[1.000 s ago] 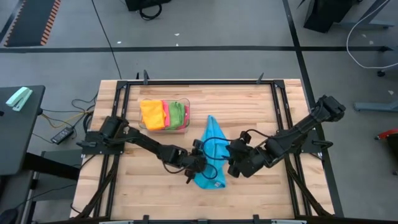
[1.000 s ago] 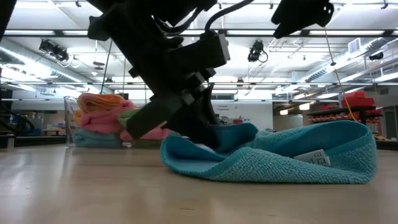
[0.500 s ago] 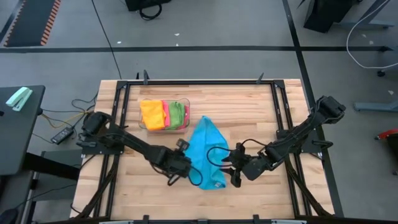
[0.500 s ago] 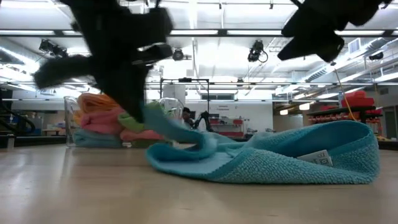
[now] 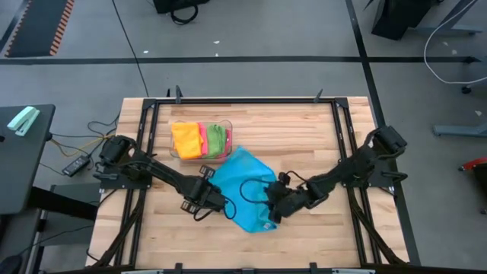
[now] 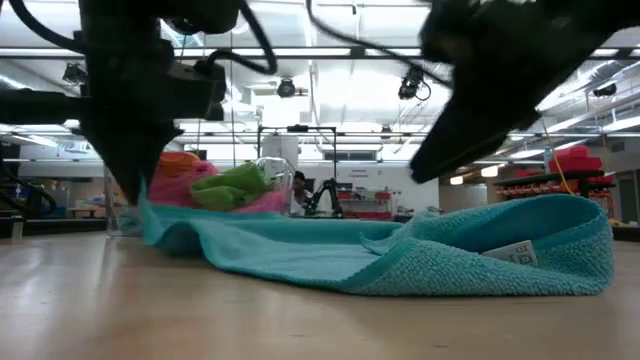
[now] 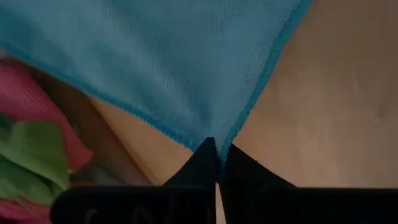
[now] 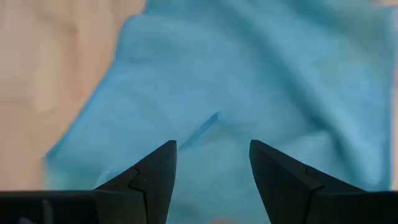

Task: Fold microfiber towels
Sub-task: Fold the blue microfiber towel

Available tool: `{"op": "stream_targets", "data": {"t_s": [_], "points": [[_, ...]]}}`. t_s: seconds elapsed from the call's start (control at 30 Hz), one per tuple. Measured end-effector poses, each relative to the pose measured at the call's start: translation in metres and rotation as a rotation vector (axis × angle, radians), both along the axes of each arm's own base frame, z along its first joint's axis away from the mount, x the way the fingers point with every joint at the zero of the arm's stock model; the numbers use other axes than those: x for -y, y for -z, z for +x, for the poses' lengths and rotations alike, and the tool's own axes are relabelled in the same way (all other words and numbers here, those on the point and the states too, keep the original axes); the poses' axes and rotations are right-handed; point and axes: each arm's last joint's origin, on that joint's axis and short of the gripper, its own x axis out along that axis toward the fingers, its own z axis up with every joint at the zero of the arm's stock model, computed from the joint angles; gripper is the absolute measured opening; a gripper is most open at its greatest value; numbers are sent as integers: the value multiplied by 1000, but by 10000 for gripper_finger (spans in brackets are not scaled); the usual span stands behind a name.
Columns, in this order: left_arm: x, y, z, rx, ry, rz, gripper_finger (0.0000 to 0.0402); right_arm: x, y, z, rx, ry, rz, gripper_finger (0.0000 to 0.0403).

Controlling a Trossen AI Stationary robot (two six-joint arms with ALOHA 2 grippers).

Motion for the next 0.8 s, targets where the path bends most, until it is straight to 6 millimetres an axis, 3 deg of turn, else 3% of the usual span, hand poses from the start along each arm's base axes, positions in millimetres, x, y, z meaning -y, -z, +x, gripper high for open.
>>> {"op": "stream_targets", "data": {"t_s": [0.13, 0.27, 0.53, 0.8], "points": [[0, 0, 0, -4, -17, -14, 27, 10, 8, 11, -19, -22, -52, 211], [2, 0, -2, -12, -6, -11, 83, 15, 19, 25, 1, -71, -60, 211], [0, -1, -8, -59, -45, 15, 193, 26, 39, 31, -66, -80, -77, 208], [6, 0, -2, 21, -72, -29, 209, 26, 41, 28, -120, -122, -72, 138]]}}
